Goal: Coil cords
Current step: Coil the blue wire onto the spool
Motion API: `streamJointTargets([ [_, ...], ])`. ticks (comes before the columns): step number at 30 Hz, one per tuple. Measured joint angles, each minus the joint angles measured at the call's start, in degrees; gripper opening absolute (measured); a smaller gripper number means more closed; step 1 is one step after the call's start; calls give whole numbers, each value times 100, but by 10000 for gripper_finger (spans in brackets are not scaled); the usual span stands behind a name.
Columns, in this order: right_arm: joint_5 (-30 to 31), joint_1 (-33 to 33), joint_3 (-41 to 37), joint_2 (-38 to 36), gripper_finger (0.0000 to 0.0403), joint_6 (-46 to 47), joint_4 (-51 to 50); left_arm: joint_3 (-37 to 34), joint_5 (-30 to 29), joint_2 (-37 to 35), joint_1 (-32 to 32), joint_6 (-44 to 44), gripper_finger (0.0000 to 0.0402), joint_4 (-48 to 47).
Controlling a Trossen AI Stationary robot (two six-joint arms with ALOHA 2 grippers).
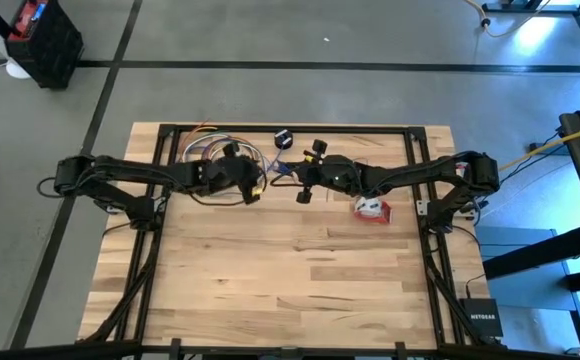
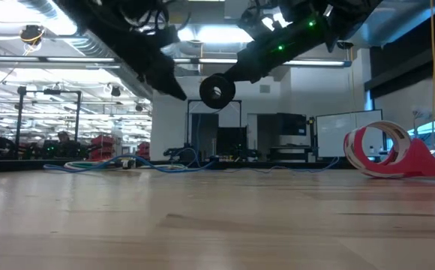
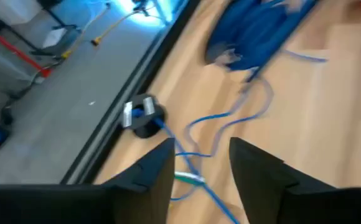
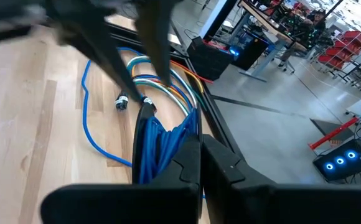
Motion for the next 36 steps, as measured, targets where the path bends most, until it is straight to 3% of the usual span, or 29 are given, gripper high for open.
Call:
streamJointTargets([
  [4,0,0,0,0,3,-2,-41,-239,111,117,604,298,162,254],
  [11,-2,0,4,0,3,-26,9,-286,1293,911,1623,1053,164,498],
  [17,47,0,4,0,3,-28,-39,-31,1358,1798,1787,1677,164,799],
  [25,155,0,4,-1,3,-28,-186,77,1332,2231,1813,2144,163,1693],
  [29,157,0,4,-2,3,-27,-203,90,1325,2180,1766,2198,123,1471],
  [34,156,2,4,-2,3,-25,-198,92,1333,2174,1754,2375,18,1463],
  [36,160,1,4,-2,3,-20,-196,92,1328,2174,1755,2369,10,1415],
])
